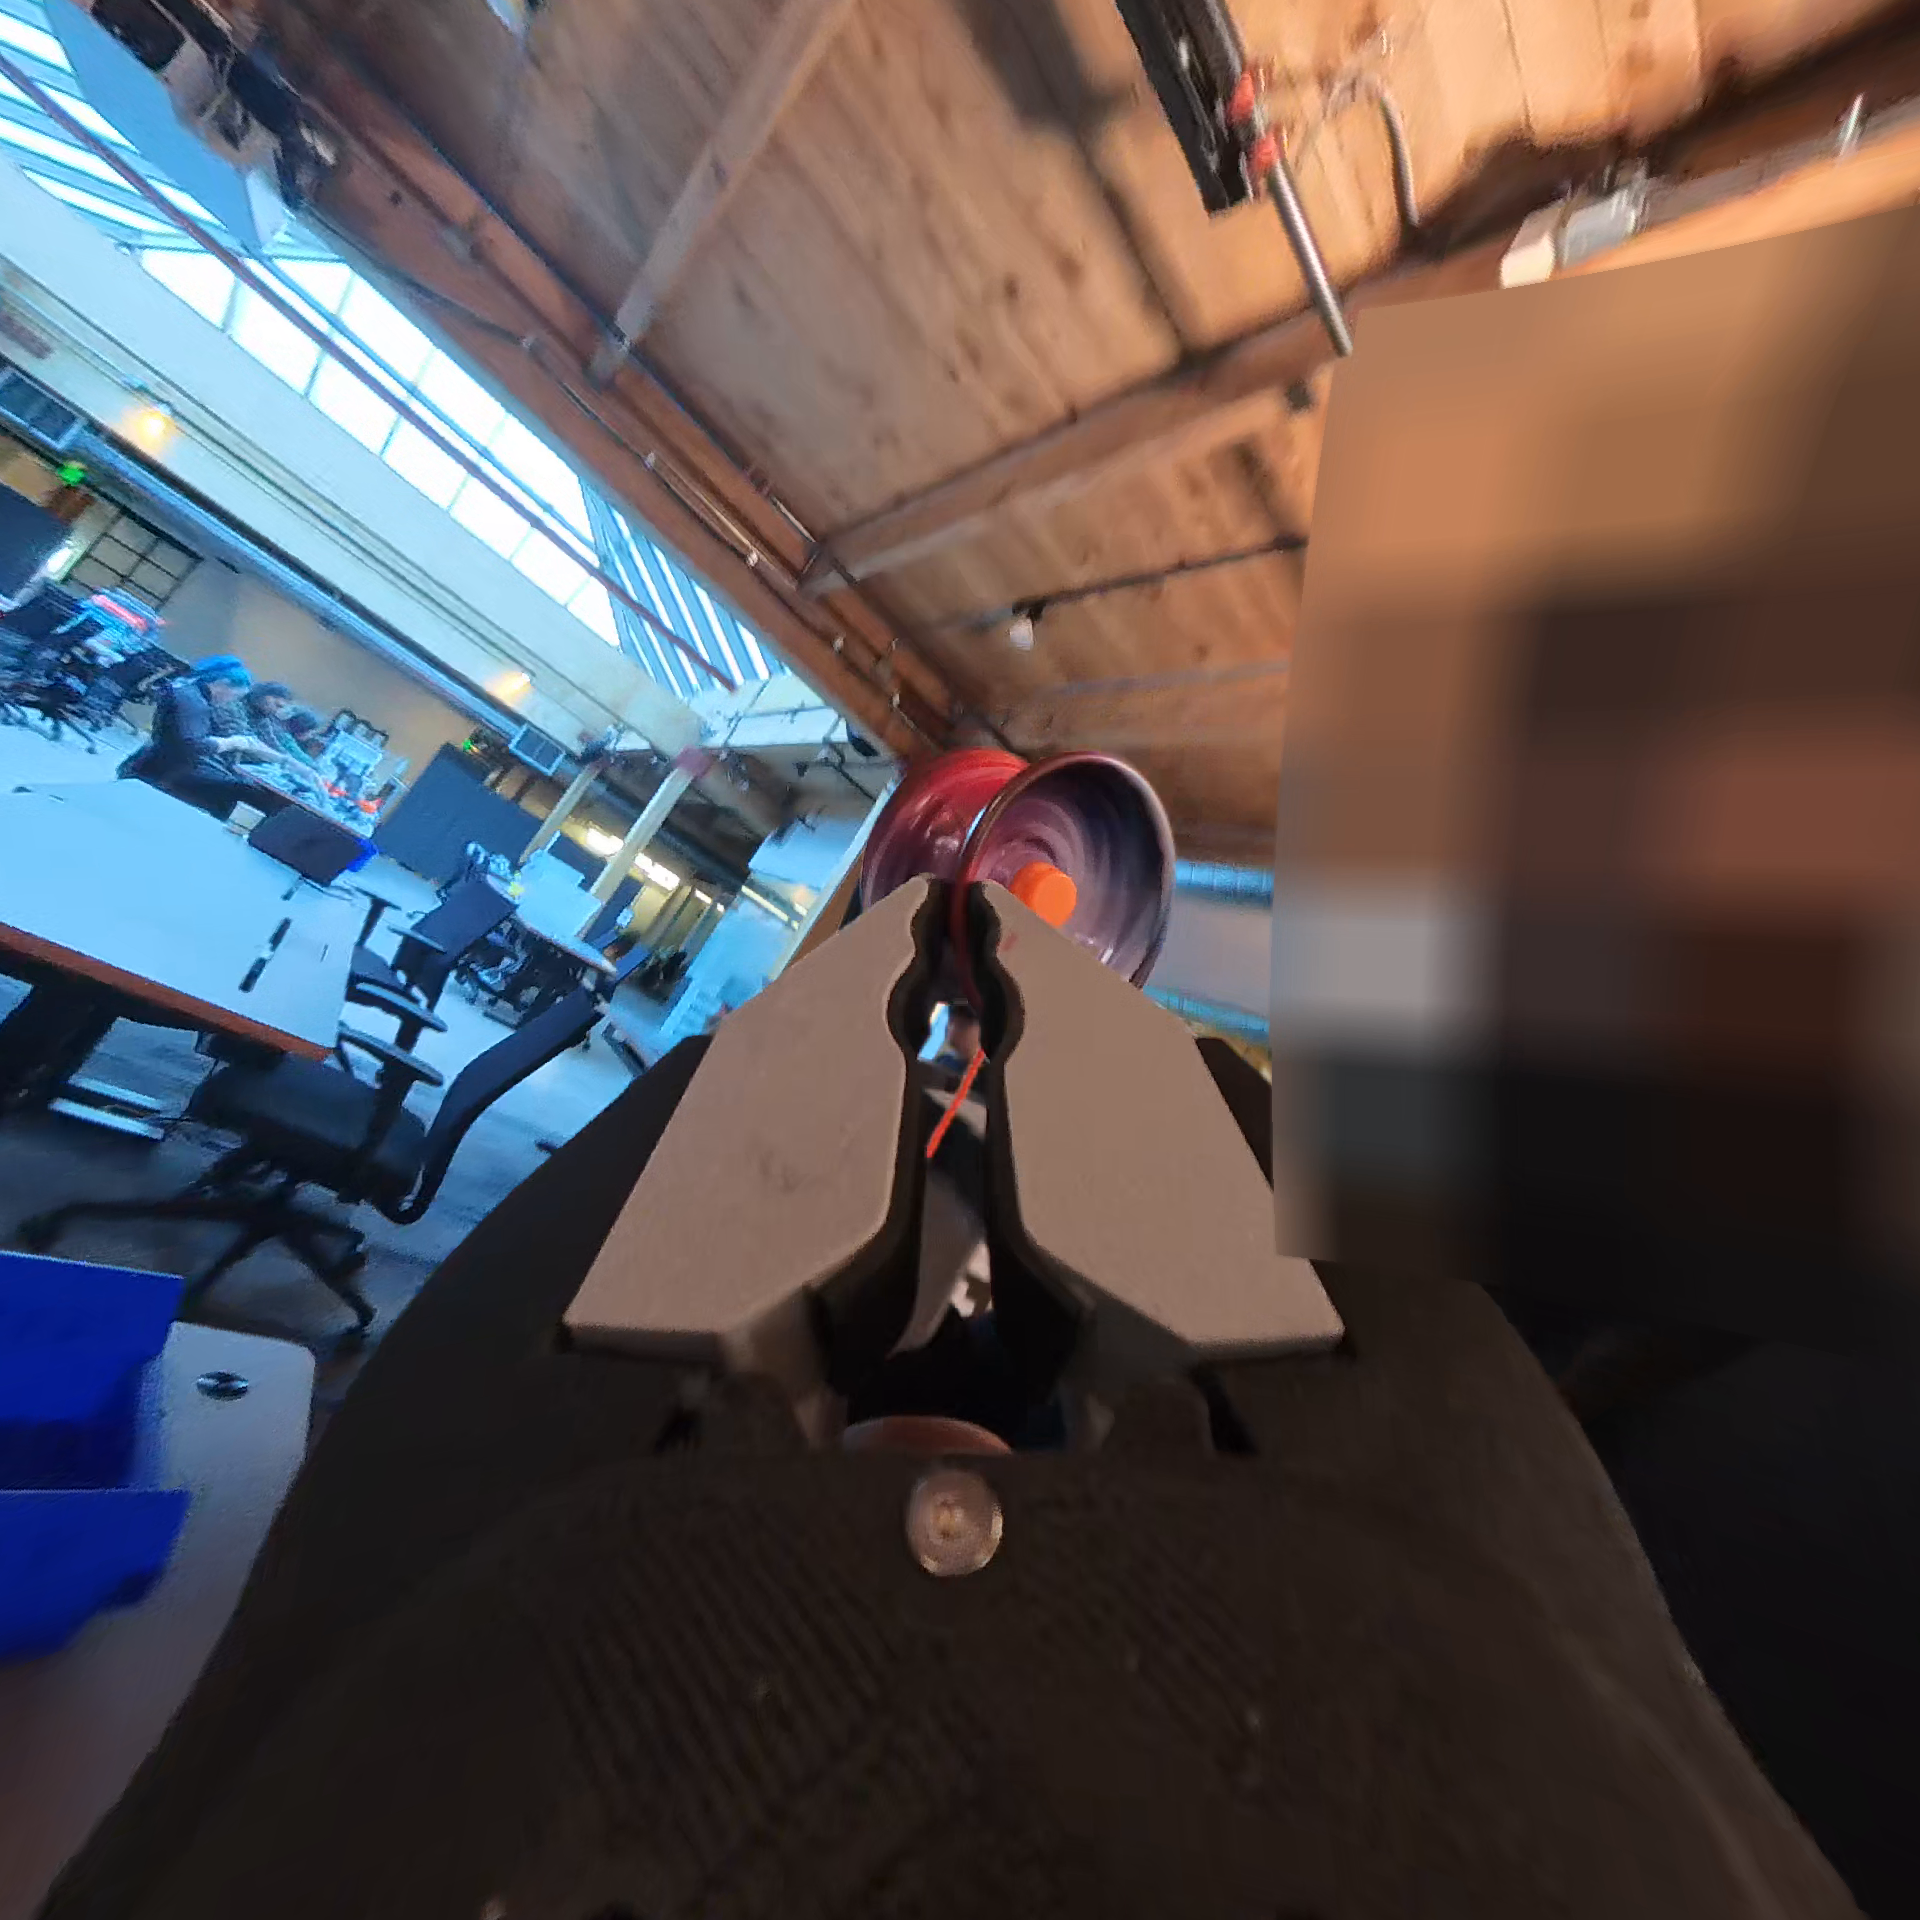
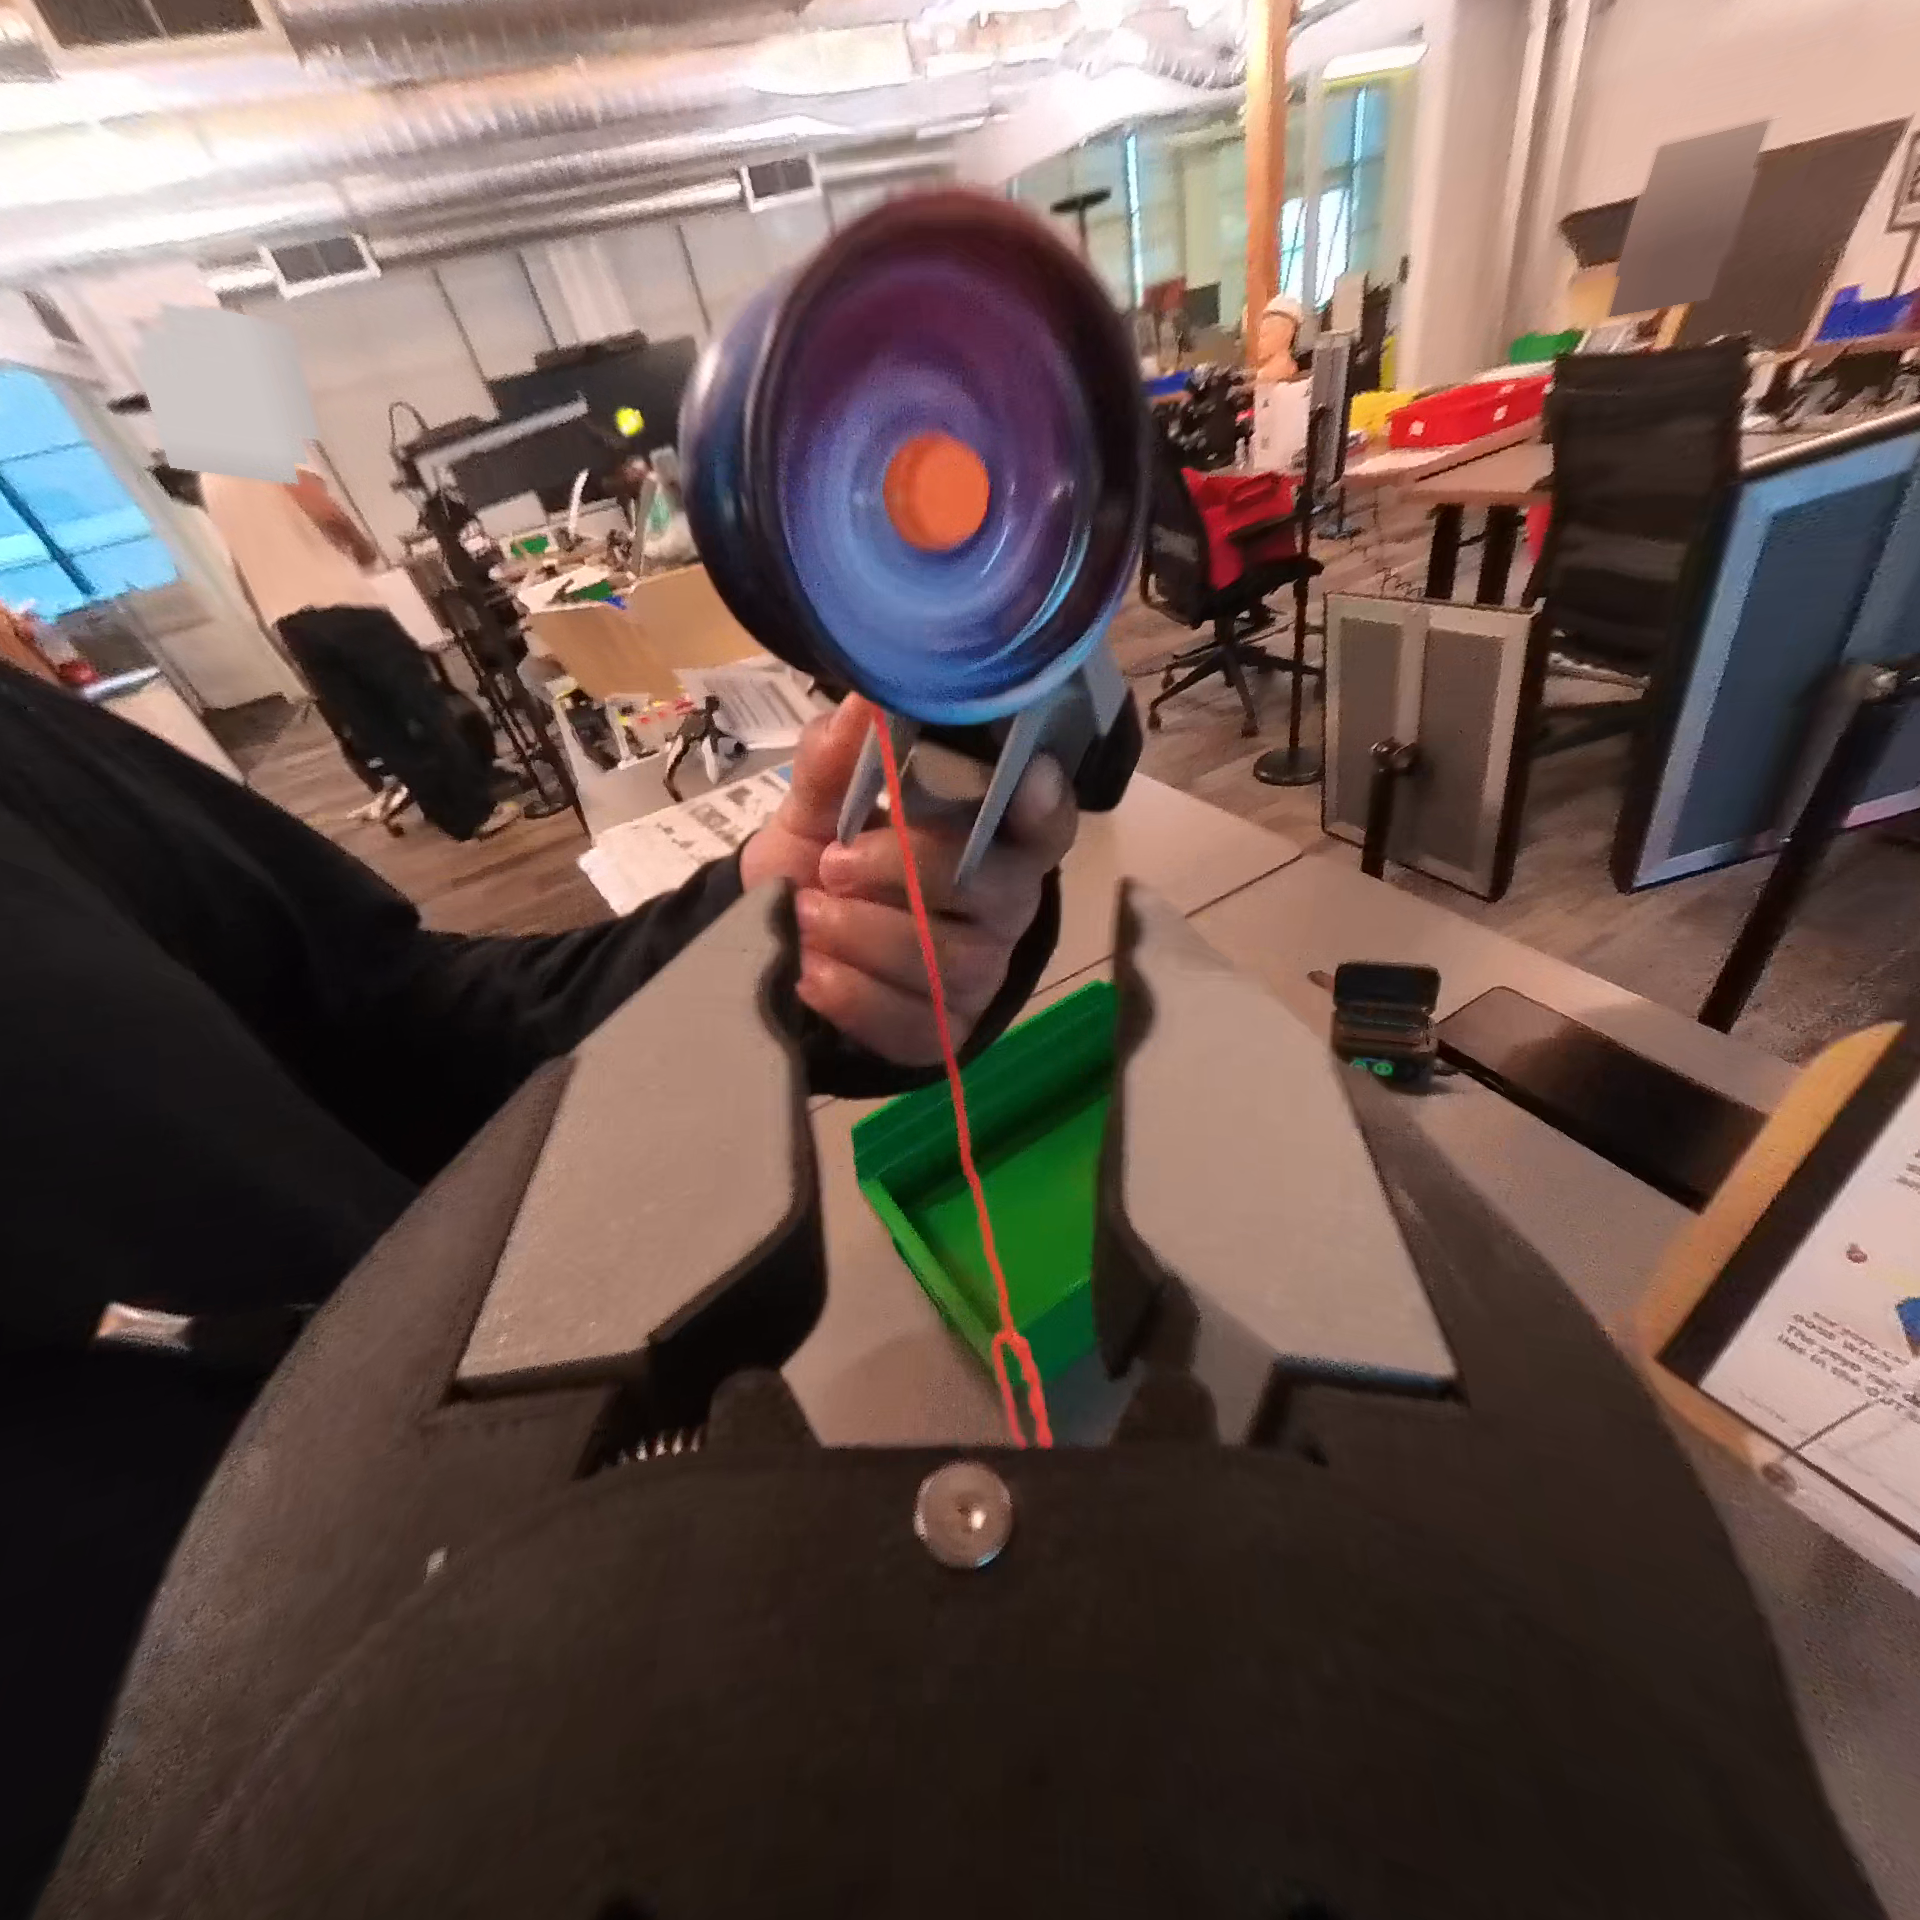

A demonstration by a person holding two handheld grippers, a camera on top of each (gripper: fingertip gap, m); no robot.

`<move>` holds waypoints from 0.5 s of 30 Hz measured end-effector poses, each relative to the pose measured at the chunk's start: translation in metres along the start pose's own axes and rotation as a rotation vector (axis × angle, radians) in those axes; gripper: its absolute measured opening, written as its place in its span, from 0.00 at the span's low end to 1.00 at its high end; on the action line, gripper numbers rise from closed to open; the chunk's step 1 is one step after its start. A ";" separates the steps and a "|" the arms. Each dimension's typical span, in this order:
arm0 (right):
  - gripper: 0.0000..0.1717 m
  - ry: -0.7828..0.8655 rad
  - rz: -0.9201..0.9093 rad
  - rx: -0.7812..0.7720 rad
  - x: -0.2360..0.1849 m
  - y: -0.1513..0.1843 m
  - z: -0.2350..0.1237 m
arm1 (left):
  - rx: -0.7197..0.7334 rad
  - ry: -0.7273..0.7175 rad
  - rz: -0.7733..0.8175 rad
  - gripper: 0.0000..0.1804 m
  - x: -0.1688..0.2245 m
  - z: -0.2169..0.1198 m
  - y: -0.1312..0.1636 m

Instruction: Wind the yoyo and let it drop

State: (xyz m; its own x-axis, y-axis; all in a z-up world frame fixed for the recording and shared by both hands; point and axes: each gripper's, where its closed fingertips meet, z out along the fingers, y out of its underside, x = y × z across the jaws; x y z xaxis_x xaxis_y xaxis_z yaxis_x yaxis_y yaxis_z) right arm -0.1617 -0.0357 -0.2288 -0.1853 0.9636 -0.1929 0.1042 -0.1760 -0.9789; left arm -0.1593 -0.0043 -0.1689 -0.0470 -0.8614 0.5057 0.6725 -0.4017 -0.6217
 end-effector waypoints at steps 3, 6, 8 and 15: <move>0.00 -0.034 -0.060 -0.049 -0.011 0.003 0.002 | -0.028 -0.014 0.038 0.00 0.000 0.000 -0.002; 0.00 -0.068 -0.051 -0.030 -0.018 -0.012 -0.014 | -0.050 -0.073 0.123 0.00 -0.002 -0.011 -0.008; 0.00 -0.113 -0.028 0.009 -0.026 -0.029 -0.030 | -0.062 -0.145 0.196 0.00 -0.009 -0.024 -0.013; 0.00 -0.137 -0.076 0.007 -0.045 -0.055 -0.058 | -0.270 -0.257 0.488 0.00 -0.010 -0.033 0.004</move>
State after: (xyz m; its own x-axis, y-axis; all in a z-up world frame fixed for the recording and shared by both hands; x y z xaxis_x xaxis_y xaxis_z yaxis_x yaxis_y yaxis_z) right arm -0.1022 -0.0577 -0.1624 -0.3244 0.9376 -0.1252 0.0782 -0.1053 -0.9914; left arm -0.1804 -0.0075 -0.1959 0.4218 -0.8766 0.2316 0.3589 -0.0731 -0.9305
